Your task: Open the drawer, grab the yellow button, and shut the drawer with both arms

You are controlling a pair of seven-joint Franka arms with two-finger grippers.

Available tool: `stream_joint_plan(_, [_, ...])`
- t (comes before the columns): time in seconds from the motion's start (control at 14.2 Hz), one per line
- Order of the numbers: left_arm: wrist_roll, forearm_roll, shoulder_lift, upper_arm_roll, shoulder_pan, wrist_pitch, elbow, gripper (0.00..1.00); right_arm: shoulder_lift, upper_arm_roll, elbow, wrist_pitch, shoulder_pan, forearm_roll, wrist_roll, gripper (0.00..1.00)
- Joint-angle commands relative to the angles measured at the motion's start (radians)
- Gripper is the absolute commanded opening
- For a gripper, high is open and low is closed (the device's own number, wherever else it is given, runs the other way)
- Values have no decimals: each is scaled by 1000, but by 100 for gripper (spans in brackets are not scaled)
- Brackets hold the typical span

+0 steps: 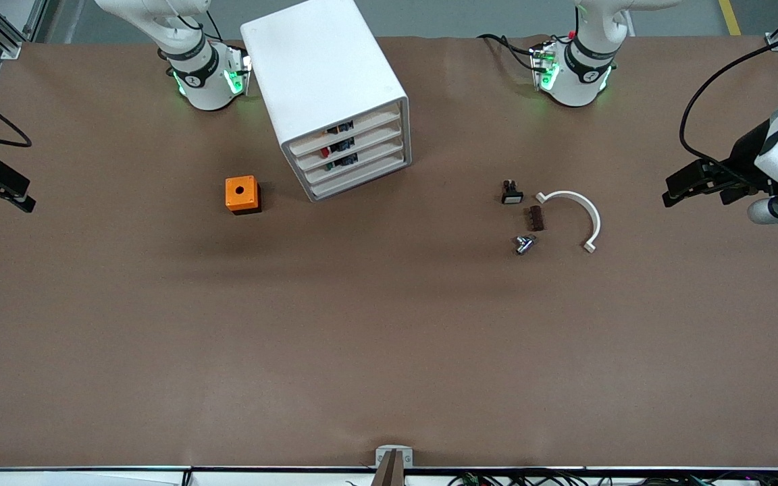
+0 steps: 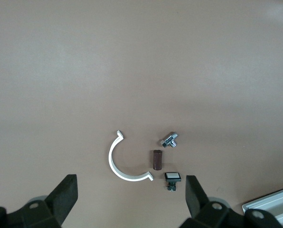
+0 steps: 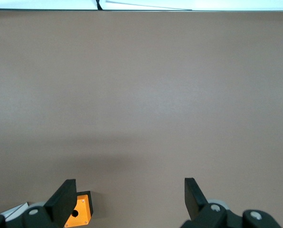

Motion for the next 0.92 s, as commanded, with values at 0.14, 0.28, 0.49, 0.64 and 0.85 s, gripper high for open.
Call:
stream_joint_plan(0.14, [-1, 28, 9, -10, 4, -2, 11, 100, 11, 12, 24, -11, -12, -15, -3, 100])
stream_joint_plan(0.28, [-1, 24, 11, -10, 7, -2, 14, 100, 11, 12, 24, -12, -16, -13, -11, 100])
stream_joint_plan(0.49, [-4, 27, 15, -9, 11, 3, 13, 100, 17, 10, 21, -14, -12, -13, -11, 100])
stream_joint_plan(0.64, [-4, 28, 54, -9, 4, 9, 13, 100, 17, 12, 19, -18, -10, -13, -11, 100])
stream_joint_plan(0.85, [-6, 28, 95, -9, 3, 44, 8, 100, 16, 12, 22, -17, -13, -13, -13, 100])
